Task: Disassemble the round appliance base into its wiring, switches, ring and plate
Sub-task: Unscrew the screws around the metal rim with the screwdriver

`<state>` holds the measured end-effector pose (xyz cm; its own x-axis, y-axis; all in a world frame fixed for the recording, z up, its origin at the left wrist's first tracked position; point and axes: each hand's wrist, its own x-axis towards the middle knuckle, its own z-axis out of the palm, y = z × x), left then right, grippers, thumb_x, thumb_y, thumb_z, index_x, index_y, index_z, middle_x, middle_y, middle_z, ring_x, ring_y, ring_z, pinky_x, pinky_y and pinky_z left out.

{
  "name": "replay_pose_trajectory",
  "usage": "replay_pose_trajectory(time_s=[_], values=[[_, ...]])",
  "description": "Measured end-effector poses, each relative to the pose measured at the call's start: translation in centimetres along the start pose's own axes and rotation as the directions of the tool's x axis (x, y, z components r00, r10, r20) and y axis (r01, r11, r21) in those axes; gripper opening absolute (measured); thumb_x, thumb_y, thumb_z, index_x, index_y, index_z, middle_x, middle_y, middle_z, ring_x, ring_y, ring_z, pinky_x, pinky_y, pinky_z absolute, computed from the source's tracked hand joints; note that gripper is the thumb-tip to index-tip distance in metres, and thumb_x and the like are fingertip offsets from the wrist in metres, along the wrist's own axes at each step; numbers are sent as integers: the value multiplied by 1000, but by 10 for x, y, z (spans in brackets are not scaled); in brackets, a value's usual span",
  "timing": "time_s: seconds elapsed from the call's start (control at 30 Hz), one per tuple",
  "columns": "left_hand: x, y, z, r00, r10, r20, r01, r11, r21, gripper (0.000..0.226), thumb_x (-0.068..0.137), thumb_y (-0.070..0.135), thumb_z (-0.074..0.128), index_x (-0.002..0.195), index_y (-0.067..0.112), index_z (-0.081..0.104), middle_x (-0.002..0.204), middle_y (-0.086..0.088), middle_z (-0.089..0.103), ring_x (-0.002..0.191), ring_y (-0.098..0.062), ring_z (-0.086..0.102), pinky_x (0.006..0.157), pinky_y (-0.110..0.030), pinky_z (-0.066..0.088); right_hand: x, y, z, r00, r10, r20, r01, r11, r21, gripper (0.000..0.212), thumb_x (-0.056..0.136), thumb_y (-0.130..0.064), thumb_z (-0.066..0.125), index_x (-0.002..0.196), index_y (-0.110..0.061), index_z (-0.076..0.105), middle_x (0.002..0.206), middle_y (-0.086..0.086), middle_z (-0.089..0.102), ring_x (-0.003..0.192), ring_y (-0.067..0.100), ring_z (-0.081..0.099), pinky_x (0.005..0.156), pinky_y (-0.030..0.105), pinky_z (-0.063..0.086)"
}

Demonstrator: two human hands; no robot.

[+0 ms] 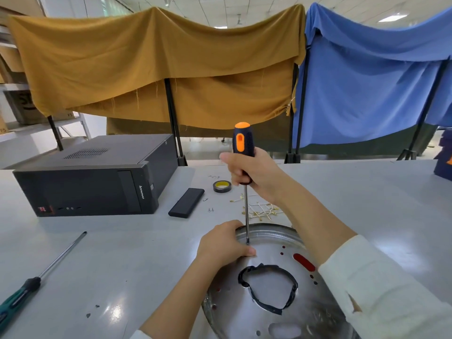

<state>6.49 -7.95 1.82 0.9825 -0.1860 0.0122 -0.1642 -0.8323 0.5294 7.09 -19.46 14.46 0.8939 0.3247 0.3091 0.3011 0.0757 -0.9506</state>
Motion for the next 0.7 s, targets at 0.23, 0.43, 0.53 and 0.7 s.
replay_pose_trajectory(time_s=[0.23, 0.43, 0.53, 0.7], values=[[-1, 0, 1, 1000, -2, -9, 2, 1000, -7, 52, 62, 53, 72, 108, 36, 54, 100, 15, 60, 91, -12, 56, 62, -24, 37, -4, 8, 14, 849, -124, -514, 6, 975, -224, 12, 88, -20, 60, 88, -19, 49, 68, -1, 51, 60, 14, 51, 54, 22, 44], [-1, 1, 1, 1000, 3, -5, -3, 1000, 4, 55, 62, 53, 72, 111, 35, 54, 107, 13, 61, 97, -14, 57, 71, -27, 41, 1, -1, -1, 996, 5, 84, -15, 992, 128, 39, 85, -1, 56, 56, -20, 39, 45, -4, 28, 39, 13, 21, 46, 27, 19], [0, 0, 1, 1000, 4, -7, -4, 1000, 2, 54, 62, 52, 72, 111, 36, 54, 107, 13, 61, 97, -13, 57, 71, -27, 41, -2, 3, 7, 994, -38, -105, 29, 996, -80, 19, 89, -14, 60, 79, -16, 44, 57, 2, 41, 46, 13, 38, 49, 24, 39], [0, 0, 2, 1000, 3, -13, -3, 1000, -8, 55, 61, 52, 72, 111, 36, 54, 102, 15, 61, 92, -11, 57, 66, -26, 38, -8, 9, 19, 841, -239, -486, 62, 934, -352, 21, 92, -24, 58, 102, -15, 42, 76, -6, 46, 62, 6, 46, 46, 4, 37]])
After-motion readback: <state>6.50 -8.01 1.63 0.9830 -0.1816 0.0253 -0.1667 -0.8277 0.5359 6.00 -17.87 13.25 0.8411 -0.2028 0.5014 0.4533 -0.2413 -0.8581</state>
